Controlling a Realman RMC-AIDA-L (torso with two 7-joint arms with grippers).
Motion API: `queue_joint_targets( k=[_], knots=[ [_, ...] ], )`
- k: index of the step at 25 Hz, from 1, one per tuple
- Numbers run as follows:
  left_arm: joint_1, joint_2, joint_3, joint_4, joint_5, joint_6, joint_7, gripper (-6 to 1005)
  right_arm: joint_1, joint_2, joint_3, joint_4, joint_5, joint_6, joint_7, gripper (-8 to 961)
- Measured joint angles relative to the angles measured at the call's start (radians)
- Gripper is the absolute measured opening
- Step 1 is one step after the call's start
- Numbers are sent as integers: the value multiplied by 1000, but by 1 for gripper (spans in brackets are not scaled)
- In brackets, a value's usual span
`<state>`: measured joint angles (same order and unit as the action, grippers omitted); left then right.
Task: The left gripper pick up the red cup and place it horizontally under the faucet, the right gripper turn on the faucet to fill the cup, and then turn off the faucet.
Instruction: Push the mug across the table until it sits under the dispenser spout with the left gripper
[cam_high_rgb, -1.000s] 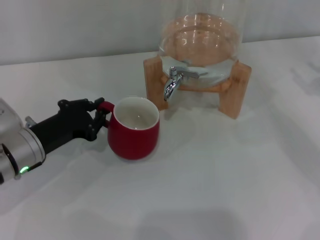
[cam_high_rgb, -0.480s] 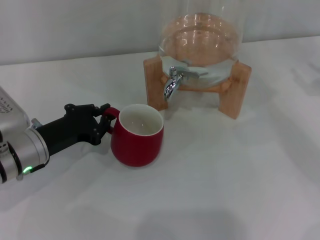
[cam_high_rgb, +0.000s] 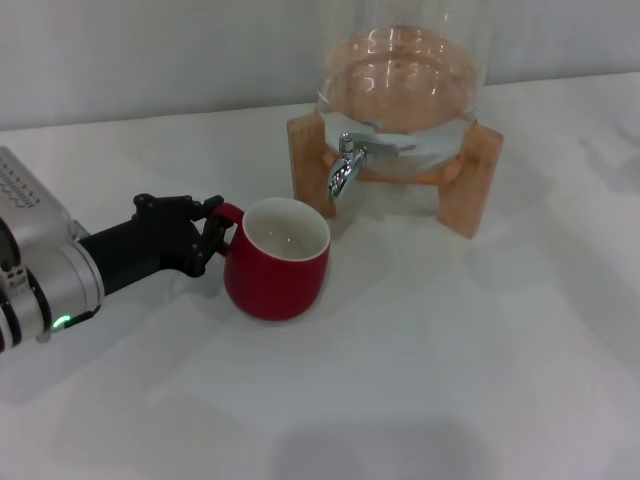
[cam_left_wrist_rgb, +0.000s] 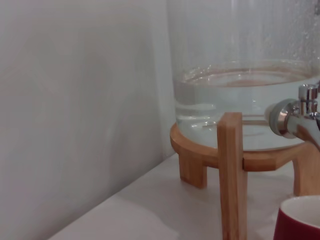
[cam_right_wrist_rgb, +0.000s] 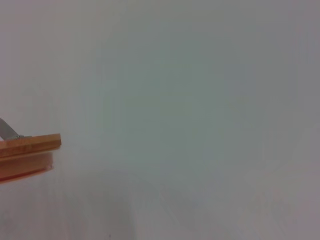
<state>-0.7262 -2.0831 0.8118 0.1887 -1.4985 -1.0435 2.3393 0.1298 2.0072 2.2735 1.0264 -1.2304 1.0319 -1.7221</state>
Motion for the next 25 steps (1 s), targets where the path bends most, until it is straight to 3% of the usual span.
queue_joint_targets(
  k=[17, 25],
  knots=[
    [-61, -5, 1, -17, -3, 30, -10, 154, 17, 1, -2, -11, 2, 0, -10, 630],
    [-98, -5, 73, -20, -2, 54, -72, 155, 17, 1, -2, -12, 2, -1, -10, 630]
  ],
)
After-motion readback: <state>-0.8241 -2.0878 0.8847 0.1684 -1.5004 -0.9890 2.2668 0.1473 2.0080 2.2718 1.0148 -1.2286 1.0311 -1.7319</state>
